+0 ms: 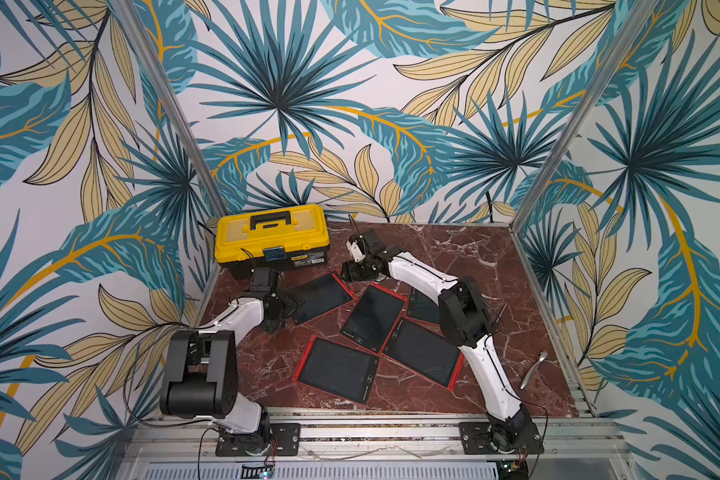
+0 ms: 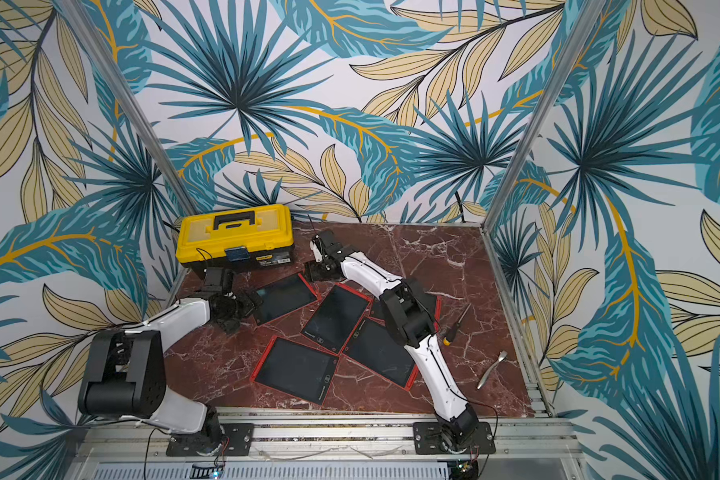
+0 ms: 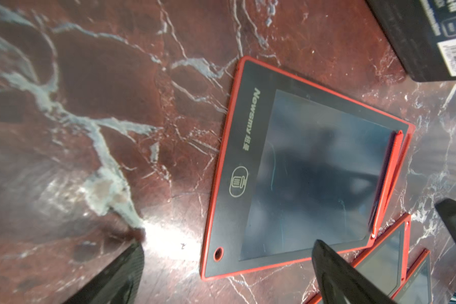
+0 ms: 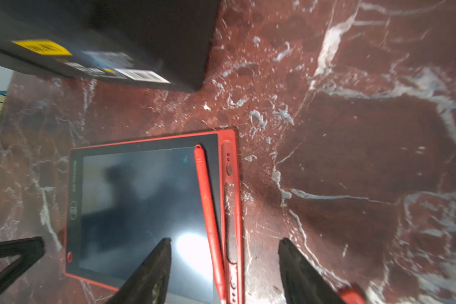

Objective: Place the stylus back onto the writing tablet
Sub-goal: Adjust the writing tablet at the center of the board, then adjust the stylus on the writing tablet.

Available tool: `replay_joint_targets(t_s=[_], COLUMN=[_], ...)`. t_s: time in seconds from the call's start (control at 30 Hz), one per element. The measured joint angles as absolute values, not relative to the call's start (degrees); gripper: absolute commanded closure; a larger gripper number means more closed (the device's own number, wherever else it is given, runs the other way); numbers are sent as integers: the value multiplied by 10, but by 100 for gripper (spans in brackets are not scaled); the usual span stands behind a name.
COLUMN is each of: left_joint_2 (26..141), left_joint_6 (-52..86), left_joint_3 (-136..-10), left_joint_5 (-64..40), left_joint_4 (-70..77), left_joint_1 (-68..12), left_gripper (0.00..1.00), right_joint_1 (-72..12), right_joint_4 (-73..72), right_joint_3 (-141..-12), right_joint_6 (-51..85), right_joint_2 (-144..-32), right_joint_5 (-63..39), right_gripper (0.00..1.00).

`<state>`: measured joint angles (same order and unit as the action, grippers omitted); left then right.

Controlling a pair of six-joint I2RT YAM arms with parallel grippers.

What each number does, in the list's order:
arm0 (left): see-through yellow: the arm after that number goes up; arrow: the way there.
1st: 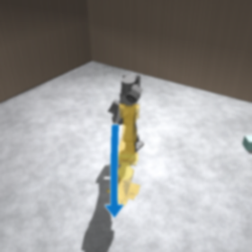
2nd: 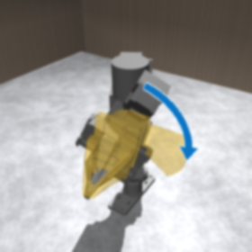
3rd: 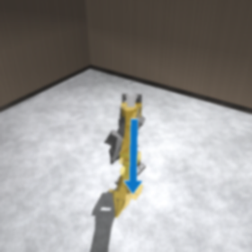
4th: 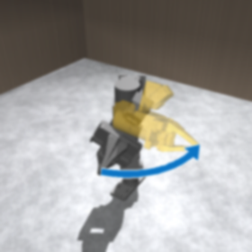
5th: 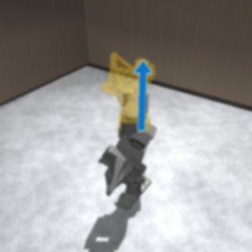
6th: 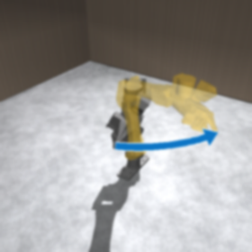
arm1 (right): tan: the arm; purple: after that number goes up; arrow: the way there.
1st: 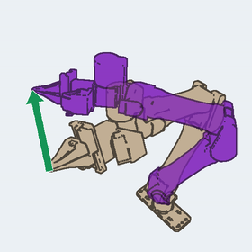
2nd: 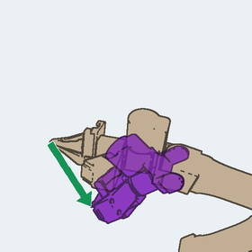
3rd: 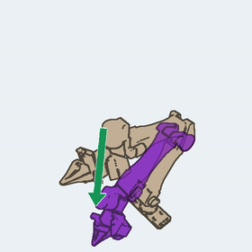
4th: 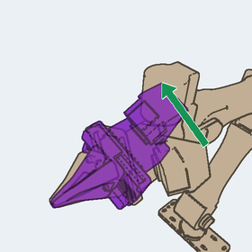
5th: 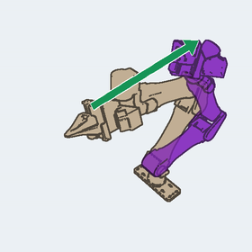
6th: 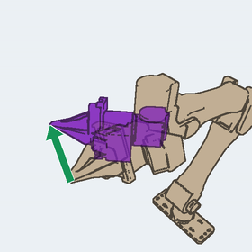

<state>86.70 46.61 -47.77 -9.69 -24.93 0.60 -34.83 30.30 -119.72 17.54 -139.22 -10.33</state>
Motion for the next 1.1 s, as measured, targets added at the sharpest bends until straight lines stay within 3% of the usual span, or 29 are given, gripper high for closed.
replay_joint_targets(t_s=[0.47, 1.1], left_joint_2=[851, 835], left_joint_6=[425, 418], left_joint_3=[-478, -478], left_joint_5=[-96, -96], left_joint_4=[-269, -281], left_joint_1=[6, 6], left_gripper=[0, 0], right_joint_1=[-361, -386], right_joint_4=[338, 400], right_joint_3=[-1256, -1331], right_joint_6=[169, 132], right_joint_2=[-1440, -1485], right_joint_5=[-87, -5], right_gripper=[35, 59])
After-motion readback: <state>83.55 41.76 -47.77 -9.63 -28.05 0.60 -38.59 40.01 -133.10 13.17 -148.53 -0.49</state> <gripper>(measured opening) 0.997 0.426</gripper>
